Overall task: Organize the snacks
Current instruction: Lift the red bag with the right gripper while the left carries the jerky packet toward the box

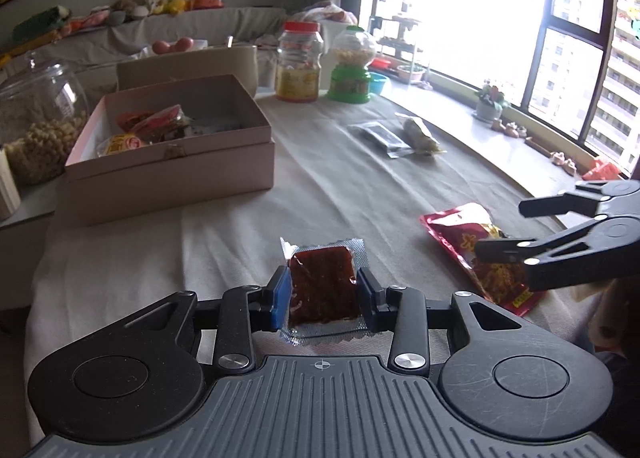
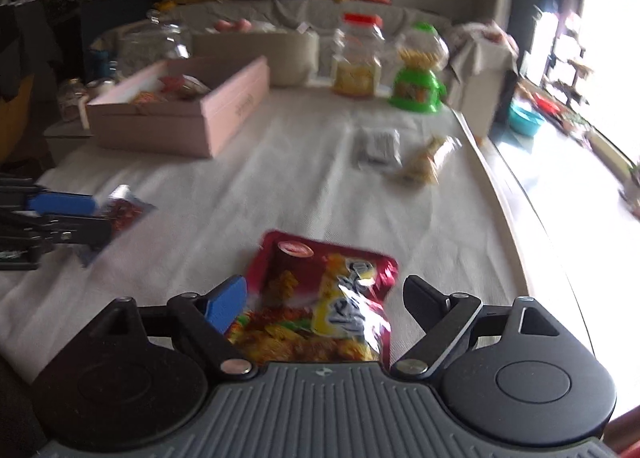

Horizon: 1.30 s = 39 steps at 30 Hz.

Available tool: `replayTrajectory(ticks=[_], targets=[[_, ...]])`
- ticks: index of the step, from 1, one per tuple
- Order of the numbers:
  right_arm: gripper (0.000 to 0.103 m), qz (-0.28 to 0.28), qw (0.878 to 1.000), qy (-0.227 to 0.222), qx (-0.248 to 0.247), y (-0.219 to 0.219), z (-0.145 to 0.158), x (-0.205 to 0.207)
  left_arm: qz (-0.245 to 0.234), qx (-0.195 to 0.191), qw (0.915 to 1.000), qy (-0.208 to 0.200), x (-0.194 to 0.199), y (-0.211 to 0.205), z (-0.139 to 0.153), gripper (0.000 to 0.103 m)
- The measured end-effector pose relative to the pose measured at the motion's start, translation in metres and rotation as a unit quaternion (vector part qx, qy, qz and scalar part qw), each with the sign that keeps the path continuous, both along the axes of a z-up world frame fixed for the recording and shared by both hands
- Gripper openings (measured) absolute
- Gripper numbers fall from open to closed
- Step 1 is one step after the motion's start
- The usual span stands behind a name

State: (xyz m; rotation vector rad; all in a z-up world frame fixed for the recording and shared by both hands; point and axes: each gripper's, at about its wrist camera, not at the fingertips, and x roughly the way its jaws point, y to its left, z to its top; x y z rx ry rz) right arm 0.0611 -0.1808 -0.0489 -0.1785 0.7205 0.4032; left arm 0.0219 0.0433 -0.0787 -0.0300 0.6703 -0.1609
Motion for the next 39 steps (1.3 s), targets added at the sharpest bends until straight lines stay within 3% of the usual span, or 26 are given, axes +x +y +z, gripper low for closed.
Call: replayTrajectory(ticks=[3, 5, 11, 14, 16, 17, 19, 25, 29, 35, 39], targets=[[0.088, -0.031, 0.996, 0.066, 0.045, -0.01, -0.014, 0.019, -0.006, -0.004, 0.9999, 0.008, 0.002, -0.003, -0.004, 0.041], [0.09, -0.032, 0.996, 0.065, 0.06, -0.011, -0.015, 0.02, -0.008, -0.006, 0.9999, 0.014, 0.003, -0.005, -0.007, 0.041], [0.096, 0.008, 0.999, 0.047, -0.002, 0.016, -0.021, 0.013, -0.011, -0.012, 0.9996, 0.021, 0.002, -0.006, -0.011, 0.041], [0.094, 0.011, 0.999, 0.041, 0.006, 0.015, -0.016, 0.012, -0.008, -0.013, 0.9998, 0.015, -0.001, -0.005, -0.007, 0.041], [0.075, 0.021, 1.0, 0.019, 0.001, 0.013, -0.007, 0.005, -0.002, -0.015, 0.9998, 0.009, -0.003, 0.0, -0.003, 0.041], [0.072, 0.03, 0.999, 0.013, -0.001, 0.014, -0.002, 0.002, 0.002, -0.016, 0.9999, 0.005, -0.005, 0.002, 0.0, 0.041], [0.046, 0.049, 0.999, 0.004, 0.007, 0.013, 0.009, -0.002, 0.009, -0.017, 0.9998, -0.006, -0.009, 0.007, 0.006, 0.041], [0.018, 0.088, 0.996, -0.012, 0.031, 0.018, 0.043, -0.001, 0.042, -0.016, 0.9981, -0.044, -0.019, 0.028, 0.028, 0.041], [0.015, 0.116, 0.991, 0.01, 0.064, 0.02, 0.059, 0.005, 0.063, -0.019, 0.9963, -0.055, -0.022, 0.041, 0.035, 0.041], [0.022, 0.131, 0.987, 0.038, 0.08, 0.022, 0.056, 0.004, 0.058, -0.041, 0.9969, -0.034, -0.021, 0.044, 0.023, 0.041], [0.026, 0.134, 0.98, 0.116, 0.087, 0.02, 0.03, 0.011, 0.035, -0.049, 0.9981, -0.015, -0.019, 0.034, 0.013, 0.041]])
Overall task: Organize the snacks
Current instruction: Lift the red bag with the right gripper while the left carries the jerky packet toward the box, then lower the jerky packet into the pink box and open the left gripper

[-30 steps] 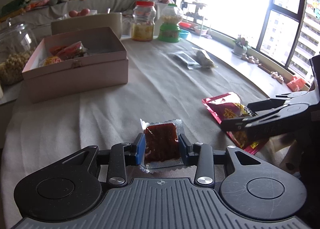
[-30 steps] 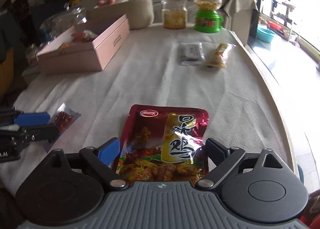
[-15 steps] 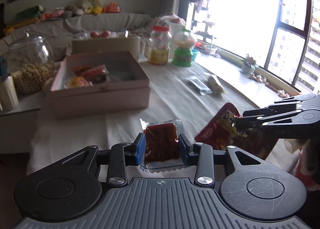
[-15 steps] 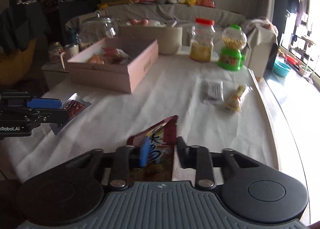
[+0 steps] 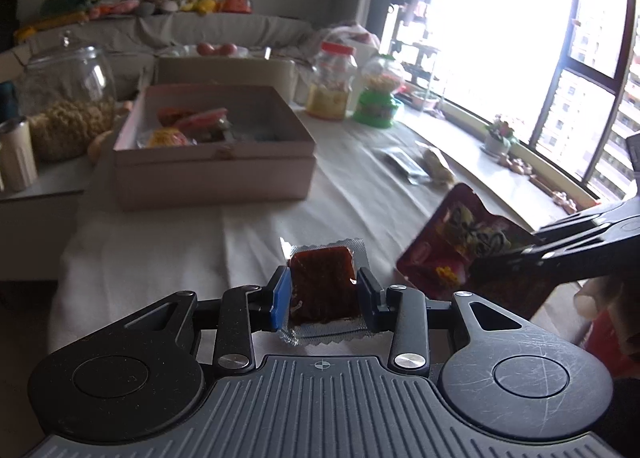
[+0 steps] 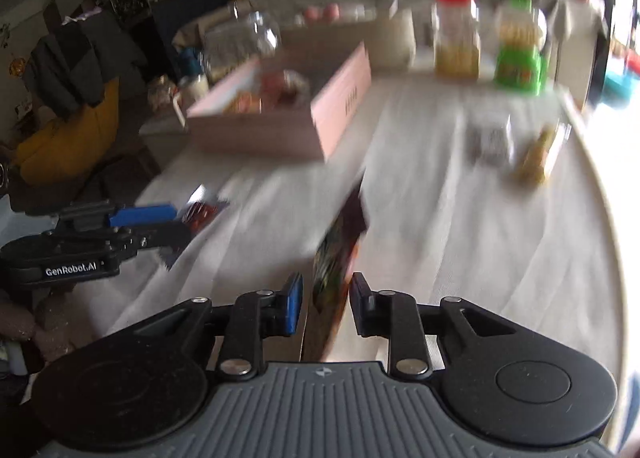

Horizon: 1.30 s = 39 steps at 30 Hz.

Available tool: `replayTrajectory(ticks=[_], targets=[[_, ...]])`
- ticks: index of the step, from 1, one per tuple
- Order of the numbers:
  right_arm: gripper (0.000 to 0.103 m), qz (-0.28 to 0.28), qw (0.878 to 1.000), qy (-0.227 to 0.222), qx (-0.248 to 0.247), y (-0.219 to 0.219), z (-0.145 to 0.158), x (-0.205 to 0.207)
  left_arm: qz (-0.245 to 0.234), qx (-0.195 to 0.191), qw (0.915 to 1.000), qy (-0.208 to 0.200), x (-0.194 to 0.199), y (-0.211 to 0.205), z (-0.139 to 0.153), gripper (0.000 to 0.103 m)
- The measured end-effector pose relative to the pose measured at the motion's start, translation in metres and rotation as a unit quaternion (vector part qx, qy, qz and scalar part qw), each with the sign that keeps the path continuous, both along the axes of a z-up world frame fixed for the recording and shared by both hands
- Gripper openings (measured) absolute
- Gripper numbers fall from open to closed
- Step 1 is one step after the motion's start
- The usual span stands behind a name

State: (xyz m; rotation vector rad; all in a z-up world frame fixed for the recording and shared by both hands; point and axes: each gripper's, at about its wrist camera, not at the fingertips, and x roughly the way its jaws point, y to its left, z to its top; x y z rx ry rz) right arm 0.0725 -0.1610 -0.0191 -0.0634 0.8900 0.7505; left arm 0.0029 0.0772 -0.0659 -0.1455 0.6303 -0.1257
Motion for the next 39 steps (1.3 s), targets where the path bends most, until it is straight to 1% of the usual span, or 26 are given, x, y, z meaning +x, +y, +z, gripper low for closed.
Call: replayTrajectory(ticks=[3, 5, 7, 9, 10, 12, 13, 14, 15, 16, 17, 19, 22, 24, 26, 27, 28, 29, 30, 31, 33, 34, 36, 37, 39], targets=[[0.021, -0.015, 1.0, 0.021, -0.002, -0.003, -0.012, 0.004, -0.006, -0.002, 1.0, 0.006, 0.002, -0.003, -0.004, 0.041], [0.016, -0.013, 0.999, 0.028, 0.012, -0.004, -0.007, 0.005, -0.005, -0.001, 1.0, 0.004, 0.002, -0.003, -0.003, 0.041], [0.015, -0.007, 1.0, 0.02, 0.02, 0.001, 0.003, 0.007, -0.001, -0.006, 1.0, -0.005, 0.0, 0.003, 0.004, 0.041], [0.015, 0.004, 1.0, -0.003, 0.018, 0.012, 0.023, 0.012, 0.001, -0.005, 0.9997, -0.025, 0.002, 0.015, 0.024, 0.041], [0.015, 0.011, 1.0, -0.019, 0.02, 0.019, 0.037, 0.016, 0.005, 0.008, 0.9991, -0.041, 0.005, 0.022, 0.039, 0.041], [0.014, 0.023, 0.998, -0.059, 0.026, 0.037, 0.07, 0.029, 0.023, 0.055, 0.9952, -0.079, 0.012, 0.034, 0.07, 0.041], [0.012, 0.028, 0.996, -0.083, 0.03, 0.047, 0.086, 0.036, 0.031, 0.077, 0.992, -0.096, 0.018, 0.04, 0.084, 0.042], [0.011, 0.031, 0.993, -0.105, 0.034, 0.059, 0.102, 0.045, 0.039, 0.093, 0.9888, -0.11, 0.027, 0.047, 0.096, 0.042], [0.011, 0.03, 0.992, -0.119, 0.039, 0.071, 0.116, 0.056, 0.047, 0.099, 0.9871, -0.117, 0.037, 0.055, 0.106, 0.042], [0.011, 0.03, 0.991, -0.126, 0.044, 0.083, 0.127, 0.069, 0.054, 0.094, 0.987, -0.118, 0.05, 0.064, 0.113, 0.042], [0.011, 0.03, 0.99, -0.132, 0.047, 0.096, 0.136, 0.081, 0.059, 0.079, 0.9885, -0.115, 0.065, 0.074, 0.117, 0.042], [0.008, 0.028, 0.989, -0.141, 0.039, 0.125, 0.144, 0.106, 0.066, 0.046, 0.9917, -0.1, 0.094, 0.092, 0.114, 0.042], [0.008, 0.034, 0.99, -0.138, 0.01, 0.16, 0.14, 0.135, 0.089, 0.018, 0.9931, -0.074, 0.129, 0.11, 0.095, 0.042], [0.009, 0.043, 0.989, -0.139, -0.015, 0.169, 0.131, 0.143, 0.094, 0.001, 0.994, -0.056, 0.14, 0.119, 0.08, 0.042], [0.015, 0.06, 0.988, -0.14, -0.029, 0.165, 0.118, 0.142, 0.083, -0.017, 0.9952, -0.049, 0.143, 0.124, 0.067, 0.042], [0.03, 0.067, 0.987, -0.142, -0.038, 0.163, 0.111, 0.141, 0.078, -0.027, 0.9954, -0.049, 0.146, 0.126, 0.061, 0.043], [0.054, 0.068, 0.986, -0.146, -0.048, 0.156, 0.102, 0.139, 0.076, -0.039, 0.9953, -0.045, 0.151, 0.129, 0.056, 0.046], [0.064, 0.068, 0.985, -0.15, -0.059, 0.15, 0.091, 0.138, 0.075, -0.049, 0.9954, -0.034, 0.16, 0.131, 0.05, 0.048], [0.072, 0.072, 0.983, -0.152, -0.071, 0.148, 0.08, 0.136, 0.075, -0.051, 0.9957, -0.018, 0.171, 0.131, 0.045, 0.05], [0.072, 0.078, 0.982, -0.15, -0.087, 0.146, 0.068, 0.135, 0.079, -0.044, 0.9959, -0.004, 0.181, 0.132, 0.04, 0.051], [0.072, 0.086, 0.981, -0.133, -0.108, 0.136, 0.048, 0.133, 0.099, -0.024, 0.9948, 0.004, 0.196, 0.133, 0.032, 0.049], [0.072, 0.094, 0.983, -0.12, -0.107, 0.129, 0.041, 0.131, 0.108, -0.029, 0.9937, -0.003, 0.196, 0.135, 0.032, 0.047], [0.072, 0.109, 0.985, -0.096, -0.092, 0.111, 0.029, 0.128, 0.115, -0.056, 0.9913, -0.032, 0.189, 0.139, 0.036, 0.047], [0.072, 0.112, 0.987, -0.087, -0.082, 0.101, 0.024, 0.126, 0.114, -0.056, 0.9907, -0.048, 0.184, 0.139, 0.039, 0.047], [0.072, 0.108, 0.99, -0.066, -0.066, 0.084, 0.012, 0.129, 0.119, -0.051, 0.9901, -0.054, 0.178, 0.135, 0.047, 0.047]])
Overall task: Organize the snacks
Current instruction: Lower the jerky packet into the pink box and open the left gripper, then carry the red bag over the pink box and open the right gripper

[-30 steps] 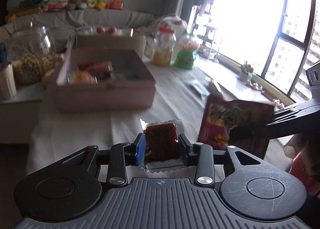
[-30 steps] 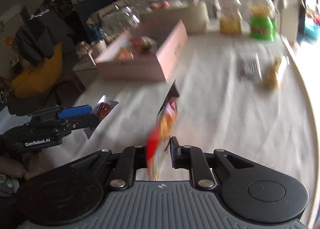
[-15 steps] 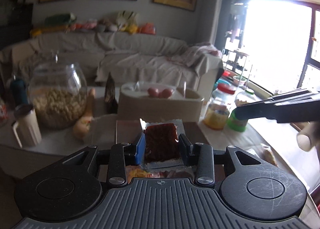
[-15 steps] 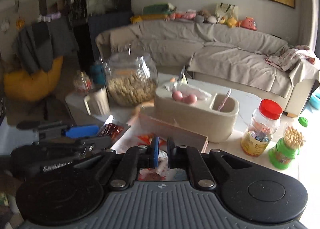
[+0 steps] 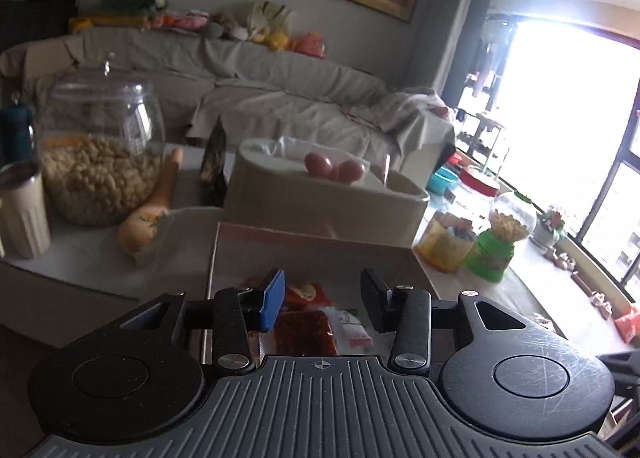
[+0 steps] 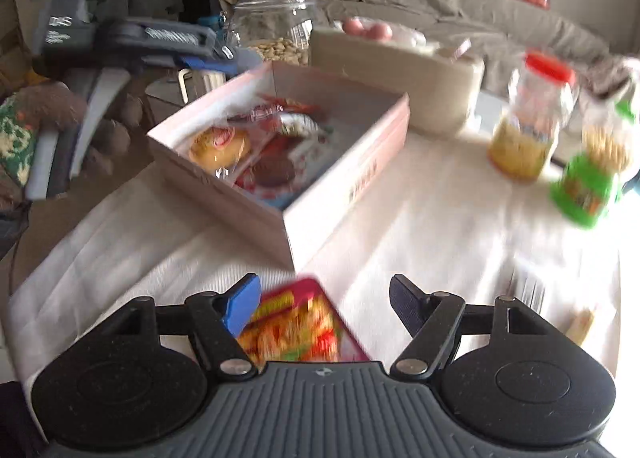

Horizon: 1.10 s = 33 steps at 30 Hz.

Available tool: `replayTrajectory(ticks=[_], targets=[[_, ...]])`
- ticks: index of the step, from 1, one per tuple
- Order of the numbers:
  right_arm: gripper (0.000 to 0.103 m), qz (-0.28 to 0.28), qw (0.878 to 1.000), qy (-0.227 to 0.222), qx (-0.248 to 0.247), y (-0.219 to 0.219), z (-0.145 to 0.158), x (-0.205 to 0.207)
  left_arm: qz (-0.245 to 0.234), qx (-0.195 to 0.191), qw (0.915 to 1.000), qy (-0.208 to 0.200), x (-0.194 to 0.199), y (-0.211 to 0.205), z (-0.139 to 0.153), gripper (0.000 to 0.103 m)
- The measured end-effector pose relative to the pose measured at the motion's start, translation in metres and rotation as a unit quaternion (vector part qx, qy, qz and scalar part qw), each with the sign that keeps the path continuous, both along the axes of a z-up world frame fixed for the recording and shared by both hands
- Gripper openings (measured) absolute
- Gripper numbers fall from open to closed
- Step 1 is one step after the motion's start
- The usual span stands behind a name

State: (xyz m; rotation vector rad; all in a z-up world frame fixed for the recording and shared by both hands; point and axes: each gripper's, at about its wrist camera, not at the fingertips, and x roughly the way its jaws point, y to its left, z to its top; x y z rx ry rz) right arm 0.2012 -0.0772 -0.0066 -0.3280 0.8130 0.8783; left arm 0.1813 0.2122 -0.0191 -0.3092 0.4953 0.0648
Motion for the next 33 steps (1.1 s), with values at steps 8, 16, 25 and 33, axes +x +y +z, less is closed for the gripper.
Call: replayTrajectory(ticks=[8, 16, 25, 33], targets=[[0.072, -0.079, 0.993, 0.074, 0.038, -0.037, -0.034, 0.011, -0.174, -0.109, 0.9721, 0.112, -0.058, -0.072, -0.026, 0.047], [0.038, -0.076, 0.987, 0.122, 0.078, -0.059, -0.043, -0.023, -0.12, -0.183, 0.9653, 0.143, -0.075, -0.077, -0.089, 0.044], [0.037, -0.077, 0.986, 0.114, 0.095, -0.074, -0.042, -0.057, -0.09, -0.18, 0.972, 0.121, -0.1, -0.081, -0.073, 0.045], [0.044, -0.069, 0.98, 0.14, 0.126, -0.065, -0.052, -0.06, -0.104, -0.221, 0.9586, 0.146, -0.119, -0.1, -0.091, 0.045]])
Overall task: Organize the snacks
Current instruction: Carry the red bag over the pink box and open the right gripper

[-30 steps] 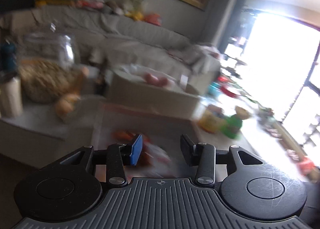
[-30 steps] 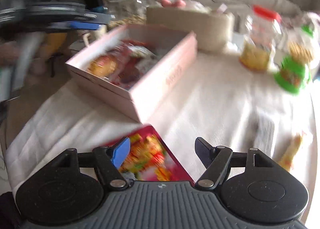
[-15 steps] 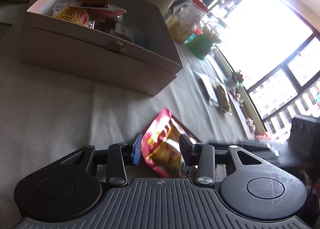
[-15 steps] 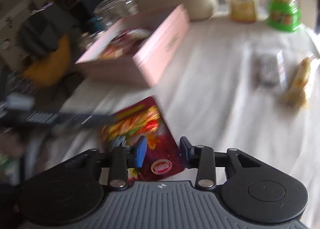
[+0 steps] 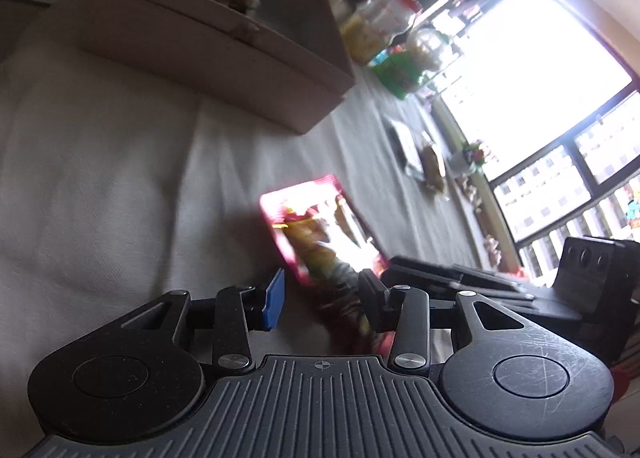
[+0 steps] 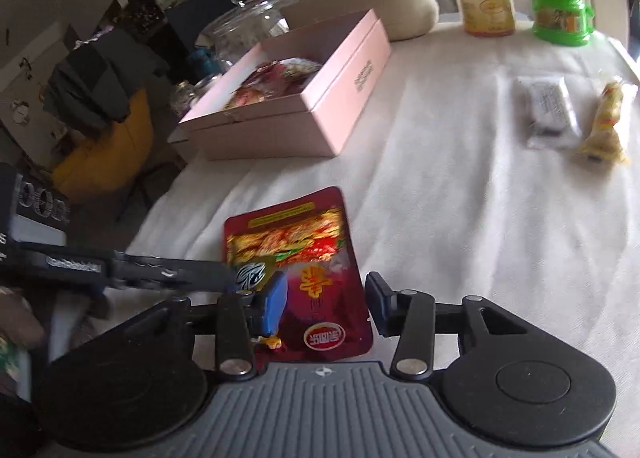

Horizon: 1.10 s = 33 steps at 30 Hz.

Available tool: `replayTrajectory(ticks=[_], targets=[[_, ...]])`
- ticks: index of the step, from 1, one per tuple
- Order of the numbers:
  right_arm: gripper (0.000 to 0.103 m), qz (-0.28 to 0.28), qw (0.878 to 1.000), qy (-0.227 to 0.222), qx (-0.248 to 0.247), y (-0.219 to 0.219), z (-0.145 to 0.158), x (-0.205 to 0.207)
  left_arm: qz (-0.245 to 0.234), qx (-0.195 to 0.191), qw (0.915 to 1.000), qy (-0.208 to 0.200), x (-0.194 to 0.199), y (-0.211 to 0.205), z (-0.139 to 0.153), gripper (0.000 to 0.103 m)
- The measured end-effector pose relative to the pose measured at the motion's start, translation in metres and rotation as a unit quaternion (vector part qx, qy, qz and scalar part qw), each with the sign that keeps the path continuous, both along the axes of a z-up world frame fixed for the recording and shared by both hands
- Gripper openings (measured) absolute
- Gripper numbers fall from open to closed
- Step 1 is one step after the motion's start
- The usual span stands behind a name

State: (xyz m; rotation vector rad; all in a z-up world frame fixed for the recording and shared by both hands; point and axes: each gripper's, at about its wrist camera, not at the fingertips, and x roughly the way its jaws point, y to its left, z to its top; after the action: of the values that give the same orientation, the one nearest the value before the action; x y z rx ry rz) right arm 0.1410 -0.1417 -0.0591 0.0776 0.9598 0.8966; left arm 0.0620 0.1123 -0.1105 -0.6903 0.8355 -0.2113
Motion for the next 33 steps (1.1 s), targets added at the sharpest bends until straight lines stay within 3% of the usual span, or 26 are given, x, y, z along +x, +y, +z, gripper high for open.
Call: replayTrajectory(ticks=[9, 14, 19, 23, 27, 30, 33], targets=[[0.043, 0.001, 1.0, 0.01, 0.02, -0.001, 0.004, -0.023, -0.012, 0.019, 0.9995, -0.024, 0.001, -0.016, 0.018, 0.046], [0.043, 0.005, 0.999, -0.018, 0.035, 0.002, 0.022, -0.036, -0.008, 0.036, 0.9978, -0.055, -0.01, -0.019, 0.042, 0.046], [0.043, 0.005, 0.997, -0.065, 0.048, 0.011, 0.059, -0.043, -0.006, 0.059, 0.9925, -0.107, -0.017, -0.013, 0.078, 0.046], [0.043, 0.002, 0.99, -0.131, 0.056, 0.033, 0.11, -0.032, 0.001, 0.088, 0.9822, -0.166, -0.01, 0.005, 0.126, 0.046], [0.043, -0.004, 0.981, -0.183, 0.059, 0.069, 0.159, -0.004, 0.023, 0.129, 0.9685, -0.212, 0.017, 0.029, 0.171, 0.046], [0.044, -0.013, 0.977, -0.208, 0.038, 0.104, 0.173, 0.026, 0.045, 0.11, 0.9715, -0.205, 0.053, 0.056, 0.181, 0.047], [0.045, -0.025, 0.978, -0.204, 0.013, 0.13, 0.165, 0.056, 0.045, 0.1, 0.9768, -0.184, 0.093, 0.078, 0.164, 0.049]])
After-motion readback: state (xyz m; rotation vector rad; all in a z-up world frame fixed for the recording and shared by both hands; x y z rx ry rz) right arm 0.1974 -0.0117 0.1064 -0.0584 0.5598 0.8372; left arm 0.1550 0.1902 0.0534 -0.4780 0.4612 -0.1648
